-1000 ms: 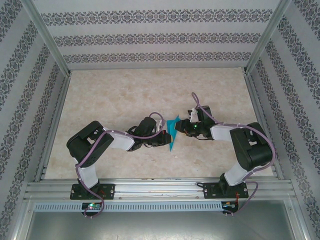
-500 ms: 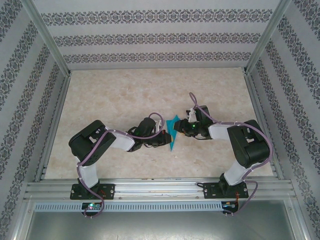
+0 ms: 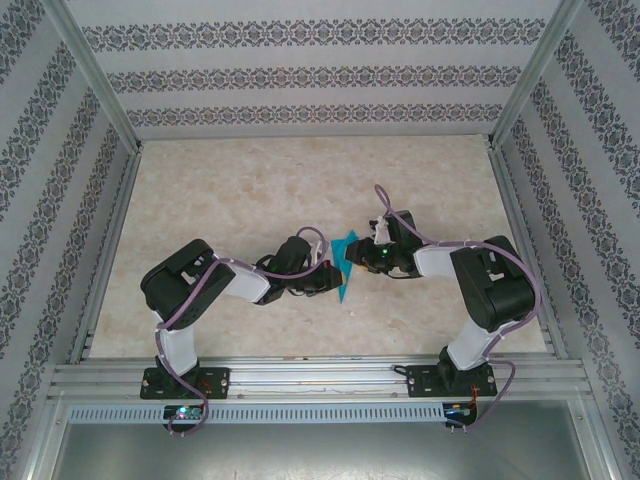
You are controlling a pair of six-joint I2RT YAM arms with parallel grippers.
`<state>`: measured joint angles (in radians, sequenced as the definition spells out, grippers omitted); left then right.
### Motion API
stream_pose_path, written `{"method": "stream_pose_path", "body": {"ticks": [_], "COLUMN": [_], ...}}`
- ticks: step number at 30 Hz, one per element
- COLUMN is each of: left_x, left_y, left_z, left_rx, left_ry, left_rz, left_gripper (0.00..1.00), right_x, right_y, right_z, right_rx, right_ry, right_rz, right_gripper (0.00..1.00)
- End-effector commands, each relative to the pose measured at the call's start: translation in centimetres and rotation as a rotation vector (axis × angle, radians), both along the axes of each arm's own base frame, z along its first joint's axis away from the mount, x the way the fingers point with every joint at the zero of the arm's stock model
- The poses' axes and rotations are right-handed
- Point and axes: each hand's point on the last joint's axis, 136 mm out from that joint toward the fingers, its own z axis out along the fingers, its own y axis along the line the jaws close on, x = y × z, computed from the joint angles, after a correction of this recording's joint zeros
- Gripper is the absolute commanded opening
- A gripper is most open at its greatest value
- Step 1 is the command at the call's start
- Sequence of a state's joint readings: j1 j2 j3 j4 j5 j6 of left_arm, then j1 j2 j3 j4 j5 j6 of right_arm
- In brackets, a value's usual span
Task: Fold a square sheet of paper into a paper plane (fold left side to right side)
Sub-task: Fold the wing for the fifth time at the center of the table.
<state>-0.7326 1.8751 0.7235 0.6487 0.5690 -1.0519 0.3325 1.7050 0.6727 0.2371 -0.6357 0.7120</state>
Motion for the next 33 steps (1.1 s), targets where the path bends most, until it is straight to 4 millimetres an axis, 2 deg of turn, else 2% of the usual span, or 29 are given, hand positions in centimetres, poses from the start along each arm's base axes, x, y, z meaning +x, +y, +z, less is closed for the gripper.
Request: {"method": "stream_pose_path", "body": {"ticks": [1,13,21,26,33], "left_x": [0.7,0.7,0.7,0.6,1.5], "left_y": [0.3,0.6,1.0,1.7,3.4], "left_z": [-0.1,-0.3,0.4,1.2,2.1], "left_rx": [-0.026,-0.026,-0.019,0.004,0.041], "left_ry": [0.0,0.004,-0.02,-0.039,-0.059], "left_rz": [0.023,0.037,0.045,0.049,0.074], "left_gripper": [0.0,0.08,0.16,0.25,0.37], "right_x": [0.6,-0.6,-1.0,-1.1,-1.1], "right_y": [0.6,-0.3,-0.4,-0.3,-0.3], "right_z": [0.3,-2.5,-3.4,-3.6,-3.7], "right_rx": [-0.001,-0.139,-0.163,-0.166,-0.166], "right_ry": [-0.018,0.074,0.102,0.109,0.116], "right_rz": [0.007,0.009,0.014,0.018,0.02], "right_gripper": [0.41,0.38,0.38,0.38,0.38]}}
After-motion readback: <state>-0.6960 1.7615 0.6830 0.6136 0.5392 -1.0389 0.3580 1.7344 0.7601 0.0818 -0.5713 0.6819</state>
